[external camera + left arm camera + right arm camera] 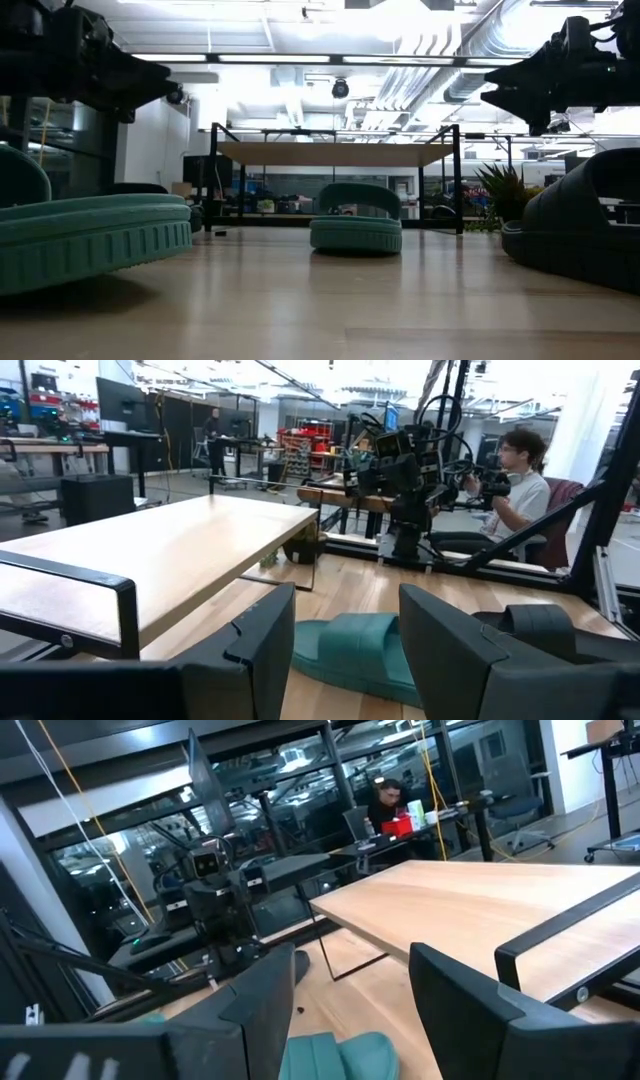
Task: Pick and place slides into the shelf
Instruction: Put the bottom black slide on the shelf
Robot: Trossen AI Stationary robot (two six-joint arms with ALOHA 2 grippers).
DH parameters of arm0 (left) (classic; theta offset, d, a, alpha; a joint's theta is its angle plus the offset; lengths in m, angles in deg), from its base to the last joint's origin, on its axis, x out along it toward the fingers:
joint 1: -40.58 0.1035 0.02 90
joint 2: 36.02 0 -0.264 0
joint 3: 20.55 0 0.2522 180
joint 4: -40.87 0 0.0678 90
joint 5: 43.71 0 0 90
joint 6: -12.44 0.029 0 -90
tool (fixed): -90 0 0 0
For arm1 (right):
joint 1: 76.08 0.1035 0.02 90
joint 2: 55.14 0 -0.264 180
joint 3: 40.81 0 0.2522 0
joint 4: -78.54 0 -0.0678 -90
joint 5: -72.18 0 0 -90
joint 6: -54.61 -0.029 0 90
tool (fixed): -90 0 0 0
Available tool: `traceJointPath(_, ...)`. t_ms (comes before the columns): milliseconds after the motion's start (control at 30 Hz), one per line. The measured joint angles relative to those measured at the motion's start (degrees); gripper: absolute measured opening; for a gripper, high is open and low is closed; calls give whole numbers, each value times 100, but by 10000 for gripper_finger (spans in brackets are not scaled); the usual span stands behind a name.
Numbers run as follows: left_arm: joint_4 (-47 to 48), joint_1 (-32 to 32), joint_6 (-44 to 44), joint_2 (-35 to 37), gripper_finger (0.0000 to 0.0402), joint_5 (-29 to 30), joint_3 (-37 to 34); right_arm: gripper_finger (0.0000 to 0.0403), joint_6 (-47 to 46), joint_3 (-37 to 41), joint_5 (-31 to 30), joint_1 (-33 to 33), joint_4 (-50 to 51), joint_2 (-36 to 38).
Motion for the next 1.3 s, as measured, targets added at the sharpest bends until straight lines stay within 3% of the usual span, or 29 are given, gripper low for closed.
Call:
traceJointPath(333, 40, 0, -148, -2, 163, 22, 68, 188, -4, -11, 11, 0, -20, 0)
traceJointPath(633, 929, 0, -461, -4, 163, -301, 906, 188, 49, -373, 344, 0, 152, -4)
traceJointPath(833, 979, 0, -698, -4, 163, -291, 1277, 188, 31, -664, 670, 35, 135, 0)
traceJointPath(1033, 1183, 0, -773, -210, 163, -322, 1641, 188, 11, -863, 571, 496, -9, -2)
traceJointPath(1300, 946, 0, -774, -1056, 163, -295, 1652, 188, 320, -879, 429, 1246, -779, -2)
